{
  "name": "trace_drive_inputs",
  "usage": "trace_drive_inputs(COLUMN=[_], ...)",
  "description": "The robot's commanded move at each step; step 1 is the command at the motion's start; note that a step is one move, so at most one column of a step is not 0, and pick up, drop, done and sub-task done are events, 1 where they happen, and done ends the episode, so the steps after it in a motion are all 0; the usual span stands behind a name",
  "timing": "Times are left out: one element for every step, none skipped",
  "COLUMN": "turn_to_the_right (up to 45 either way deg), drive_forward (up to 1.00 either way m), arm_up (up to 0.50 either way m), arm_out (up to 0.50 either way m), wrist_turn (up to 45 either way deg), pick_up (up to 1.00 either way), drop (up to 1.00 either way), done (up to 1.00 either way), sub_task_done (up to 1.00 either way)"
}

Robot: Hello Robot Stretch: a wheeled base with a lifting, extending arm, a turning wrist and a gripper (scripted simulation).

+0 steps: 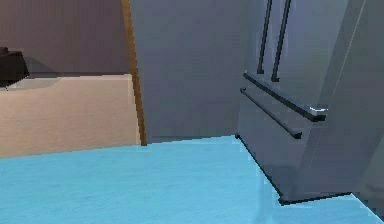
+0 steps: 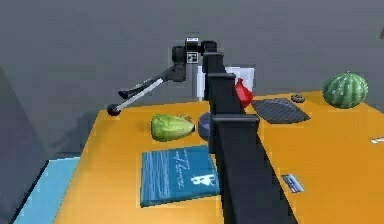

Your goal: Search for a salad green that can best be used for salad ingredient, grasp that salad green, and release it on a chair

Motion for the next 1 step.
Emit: trace_drive_inputs(turn_to_the_right=[0.0], drive_forward=[0.00], arm_up=[0.00], arm_out=[0.00], wrist_turn=[45.0], pick_up=[0.00], drop=[0.00], done=[0.00], sub_task_done=[0.00])
